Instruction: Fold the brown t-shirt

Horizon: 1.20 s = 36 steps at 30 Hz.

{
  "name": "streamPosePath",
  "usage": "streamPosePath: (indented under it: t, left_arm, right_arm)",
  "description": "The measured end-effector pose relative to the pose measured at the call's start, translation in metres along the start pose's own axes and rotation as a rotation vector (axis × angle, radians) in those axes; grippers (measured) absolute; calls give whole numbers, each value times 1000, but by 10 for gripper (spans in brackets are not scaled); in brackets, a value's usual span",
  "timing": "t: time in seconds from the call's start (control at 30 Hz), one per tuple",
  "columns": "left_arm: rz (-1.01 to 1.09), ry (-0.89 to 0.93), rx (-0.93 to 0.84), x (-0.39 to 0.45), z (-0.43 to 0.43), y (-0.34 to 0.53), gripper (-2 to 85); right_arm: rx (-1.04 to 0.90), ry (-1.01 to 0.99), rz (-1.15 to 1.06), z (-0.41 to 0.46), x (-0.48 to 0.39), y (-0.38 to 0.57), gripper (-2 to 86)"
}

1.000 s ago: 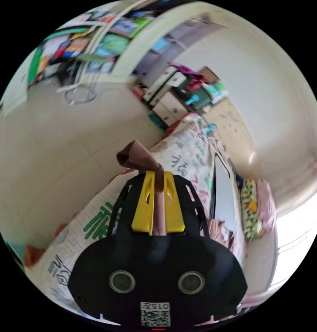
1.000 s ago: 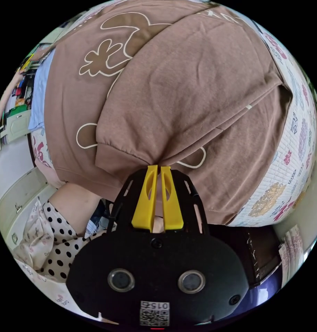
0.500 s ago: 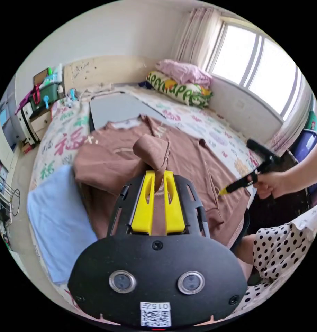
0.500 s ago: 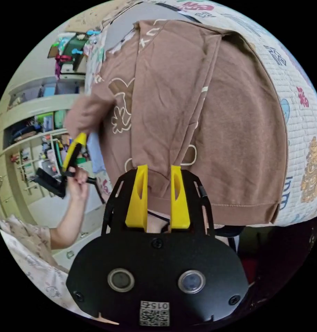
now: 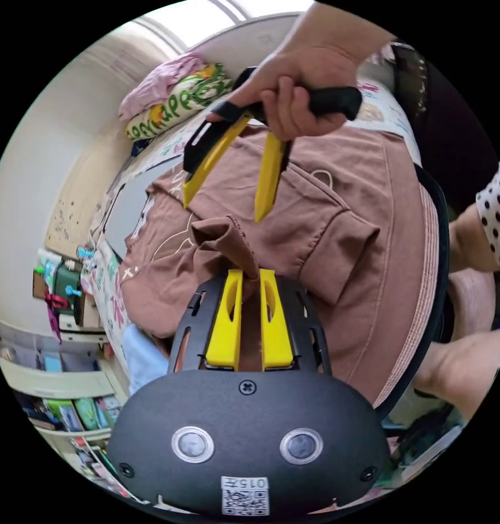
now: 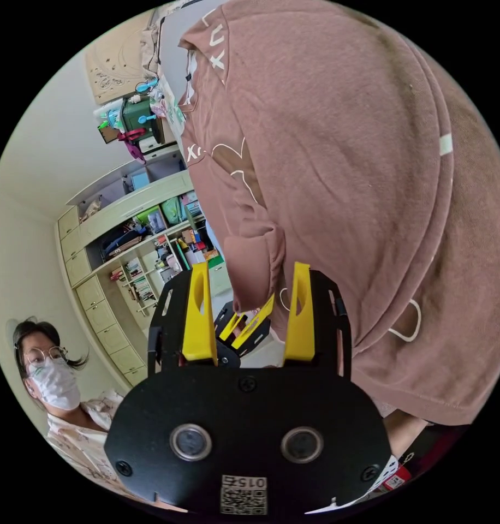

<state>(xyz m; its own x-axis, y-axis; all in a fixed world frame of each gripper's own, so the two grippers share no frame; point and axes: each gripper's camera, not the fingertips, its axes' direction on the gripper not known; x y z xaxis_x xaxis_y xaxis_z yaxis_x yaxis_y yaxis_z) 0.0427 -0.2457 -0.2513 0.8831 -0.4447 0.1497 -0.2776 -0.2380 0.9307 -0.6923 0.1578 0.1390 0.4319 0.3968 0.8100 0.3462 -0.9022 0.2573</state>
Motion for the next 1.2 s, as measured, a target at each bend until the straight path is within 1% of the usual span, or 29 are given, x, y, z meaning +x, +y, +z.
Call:
streamPosePath:
  t: [0.07, 0.17, 0.33, 0.4, 0.5, 0.53, 0.57, 0.6, 0.67, 0.7, 0.77, 0.8, 0.87, 0.9, 0.97, 1.0, 1.07, 1.1, 1.17, 1.2]
  left_arm:
    - [98, -8, 2, 26, 4, 6, 55]
    - [182, 2, 20, 49, 3, 13, 56]
    - [118, 106, 15, 50, 4, 21, 60]
    - [93, 110, 17, 45, 2, 26, 60]
    - [75, 144, 17, 36, 0, 35, 59]
    - [48, 175, 16, 27, -1, 41, 58]
    - [-8, 208, 14, 13, -2, 47, 59]
    - [-44, 227, 12, 4, -2, 50, 59]
    - [-216, 318, 14, -40, -7, 68, 64]
    - [-261, 341, 16, -52, -8, 74, 66]
    - [-436, 416, 24, -103, -11, 101, 75]
    - [-479, 431, 26, -116, -12, 109, 76]
    - [-671, 463, 52, -171, -15, 148, 79]
    - [-727, 467, 63, -186, -15, 160, 81]
    - [-937, 474, 105, -245, -14, 209, 92]
    - [-983, 471, 111, -259, -13, 221, 96]
    - [-1142, 464, 135, -314, -7, 267, 105]
    - [-1178, 464, 145, -328, -6, 278, 107]
    - [-1316, 479, 197, -380, 3, 318, 111]
    - [-1345, 481, 208, -393, 5, 327, 112]
  right_arm:
    - [10, -9, 22, -15, -3, -7, 203]
    - [14, 15, 39, -30, -4, -13, 199]
    - [-40, 62, 45, -31, -4, -24, 185]
    - [-59, 73, 43, -29, -4, -29, 177]
    - [-79, 109, 21, -26, -4, -36, 140]
    - [-102, 137, 29, -23, -2, -39, 112]
    - [-126, 165, 31, -19, 2, -42, 74]
    - [-136, 175, 28, -17, 3, -42, 55]
    - [-151, 217, -9, -16, 5, -41, 23]
    - [-156, 231, -19, -16, 6, -40, 20]
    - [-179, 277, -65, -21, 10, -37, 11]
    - [-183, 285, -75, -23, 11, -36, 10]
    - [-188, 333, -102, -36, 17, -33, 7]
    - [-189, 347, -110, -39, 19, -33, 7]
    - [-199, 411, -133, -54, 28, -29, 6]
    - [-200, 426, -136, -57, 31, -28, 5]
    - [-194, 473, -136, -71, 45, -25, 5]
    - [-192, 480, -134, -74, 49, -25, 5]
    - [-189, 505, -127, -81, 65, -25, 5]
    - [-188, 512, -126, -82, 70, -26, 6]
